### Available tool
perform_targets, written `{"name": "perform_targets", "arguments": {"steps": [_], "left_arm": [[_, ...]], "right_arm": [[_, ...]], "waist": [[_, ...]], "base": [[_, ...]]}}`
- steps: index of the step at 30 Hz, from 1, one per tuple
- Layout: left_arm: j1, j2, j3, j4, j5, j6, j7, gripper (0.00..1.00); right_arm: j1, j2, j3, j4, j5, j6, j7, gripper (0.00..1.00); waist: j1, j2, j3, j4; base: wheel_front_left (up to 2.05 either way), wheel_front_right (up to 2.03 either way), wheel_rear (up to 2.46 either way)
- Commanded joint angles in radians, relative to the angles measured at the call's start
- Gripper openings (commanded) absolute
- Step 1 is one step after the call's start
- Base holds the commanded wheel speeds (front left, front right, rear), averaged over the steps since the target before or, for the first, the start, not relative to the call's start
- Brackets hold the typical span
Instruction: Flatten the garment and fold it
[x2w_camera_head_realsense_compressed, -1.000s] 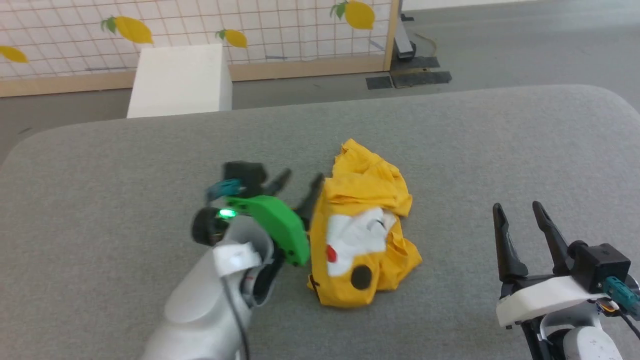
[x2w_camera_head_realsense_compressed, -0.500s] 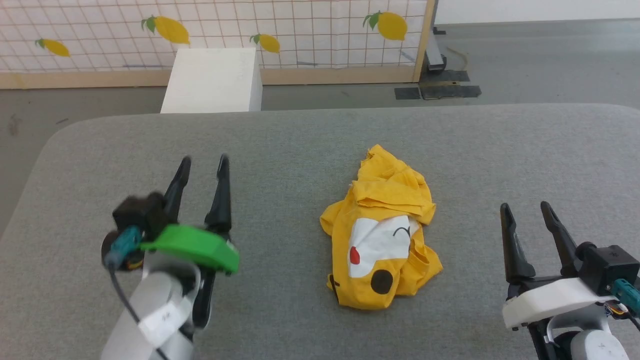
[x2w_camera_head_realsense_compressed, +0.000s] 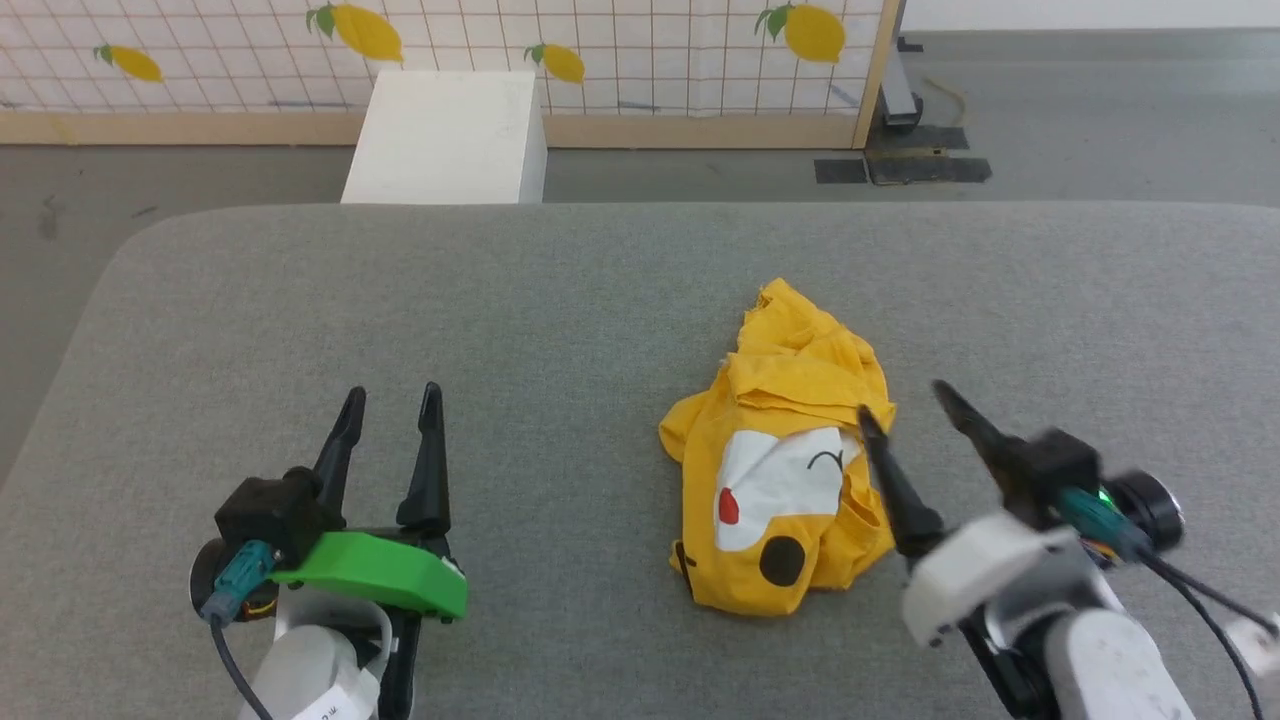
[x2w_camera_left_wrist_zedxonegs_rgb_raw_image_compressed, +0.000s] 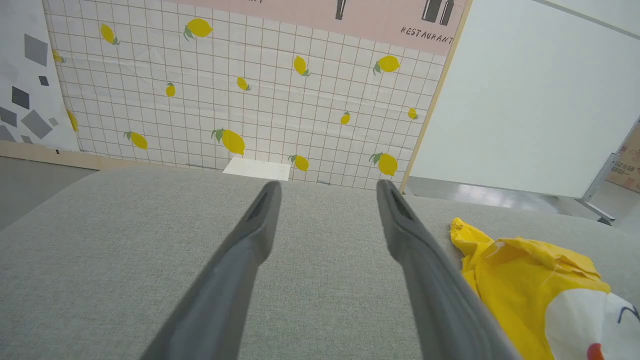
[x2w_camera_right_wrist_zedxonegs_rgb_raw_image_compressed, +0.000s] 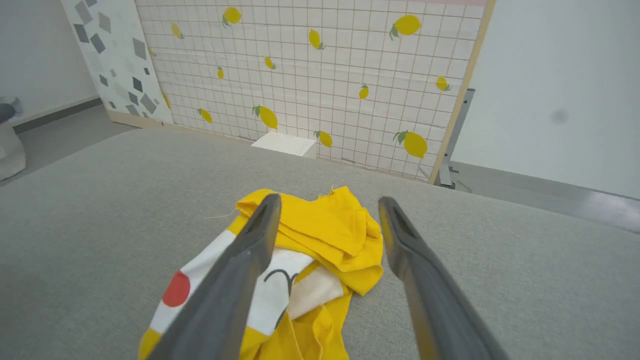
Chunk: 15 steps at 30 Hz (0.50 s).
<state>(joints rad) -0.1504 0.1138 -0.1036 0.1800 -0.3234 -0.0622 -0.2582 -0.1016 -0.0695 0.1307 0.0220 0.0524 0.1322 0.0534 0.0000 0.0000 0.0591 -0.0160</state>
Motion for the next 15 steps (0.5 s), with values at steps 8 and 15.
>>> {"name": "perform_targets", "arguments": {"steps": [8,15], "left_arm": [[-0.012,-0.040,0.032,-0.012,0.044,-0.031,-0.004,1.00],[-0.039,-0.057,0.029,-0.008,0.052,-0.045,-0.004,1.00]], "right_arm": [[-0.244,-0.061,0.189,0.153,0.056,-0.002,0.361,1.00],[-0.412,-0.061,0.249,0.306,0.048,-0.002,0.525,1.00]], "waist": [[0.0000,0.0000,0.061,0.045],[0.0000,0.0000,0.099,0.089]], "base": [[0.00,0.00,0.00],[0.00,0.00,0.00]]}}
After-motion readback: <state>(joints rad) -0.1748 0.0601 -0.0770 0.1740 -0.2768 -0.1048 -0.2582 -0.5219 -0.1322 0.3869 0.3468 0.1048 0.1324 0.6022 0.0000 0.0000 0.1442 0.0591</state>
